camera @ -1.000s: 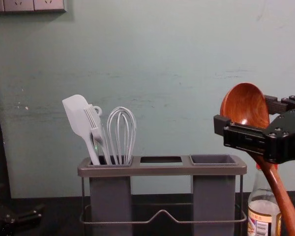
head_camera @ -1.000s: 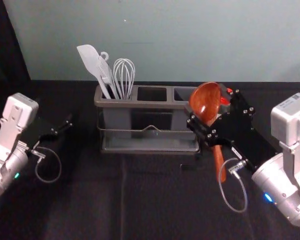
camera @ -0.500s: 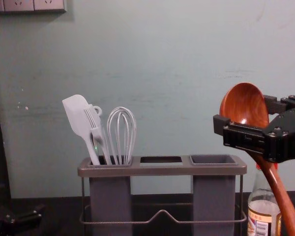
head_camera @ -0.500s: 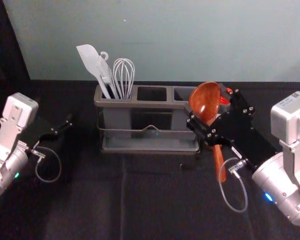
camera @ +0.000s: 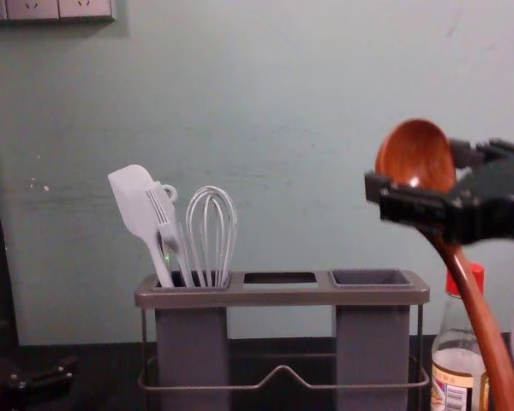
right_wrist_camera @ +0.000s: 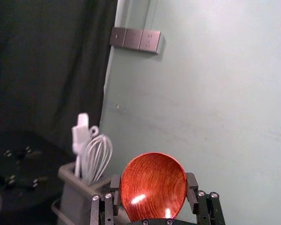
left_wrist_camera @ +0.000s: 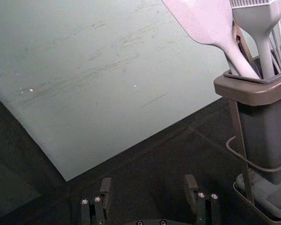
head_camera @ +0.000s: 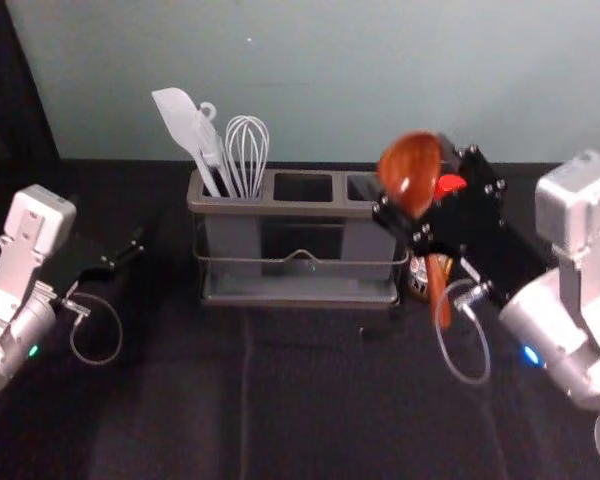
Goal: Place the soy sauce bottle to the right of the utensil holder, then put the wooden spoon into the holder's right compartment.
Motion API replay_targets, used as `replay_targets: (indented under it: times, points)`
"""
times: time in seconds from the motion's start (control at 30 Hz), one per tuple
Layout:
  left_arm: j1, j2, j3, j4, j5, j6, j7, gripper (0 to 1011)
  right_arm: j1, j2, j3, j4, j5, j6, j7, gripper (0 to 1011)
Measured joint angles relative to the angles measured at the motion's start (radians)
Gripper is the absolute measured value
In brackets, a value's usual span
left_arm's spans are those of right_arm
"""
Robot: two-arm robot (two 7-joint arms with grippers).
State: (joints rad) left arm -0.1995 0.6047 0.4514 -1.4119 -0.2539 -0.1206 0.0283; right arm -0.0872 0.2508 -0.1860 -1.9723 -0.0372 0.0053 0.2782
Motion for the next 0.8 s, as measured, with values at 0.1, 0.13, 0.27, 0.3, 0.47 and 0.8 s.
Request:
replay_targets:
  times: [0.1,0.13,0.27,0.3,0.47,0.8]
  points:
    - [0.0,0.0,0.0,0.0,0.0,0.0,0.0,1000,0.045,0.001,-0.006,0.025,0.009,-0.002,0.006,838]
    - [0.0,0.0,0.0,0.0,0.0,0.0,0.0,1000,0.075,0.002,-0.01,0.041,0.014,-0.002,0.012,838]
    - [0.0,0.0,0.0,0.0,0.0,0.0,0.0,1000,0.15,0.005,-0.025,0.083,0.025,-0.007,0.03,838]
    - [0.0,0.0,0.0,0.0,0.0,0.0,0.0,1000,0.179,0.007,-0.031,0.099,0.029,-0.011,0.035,838]
    - [0.0,0.0,0.0,0.0,0.0,0.0,0.0,1000,0.255,0.008,-0.045,0.148,0.043,-0.037,0.049,838]
    - [0.0,0.0,0.0,0.0,0.0,0.0,0.0,1000,0.406,0.006,-0.068,0.31,0.112,-0.147,0.1,838]
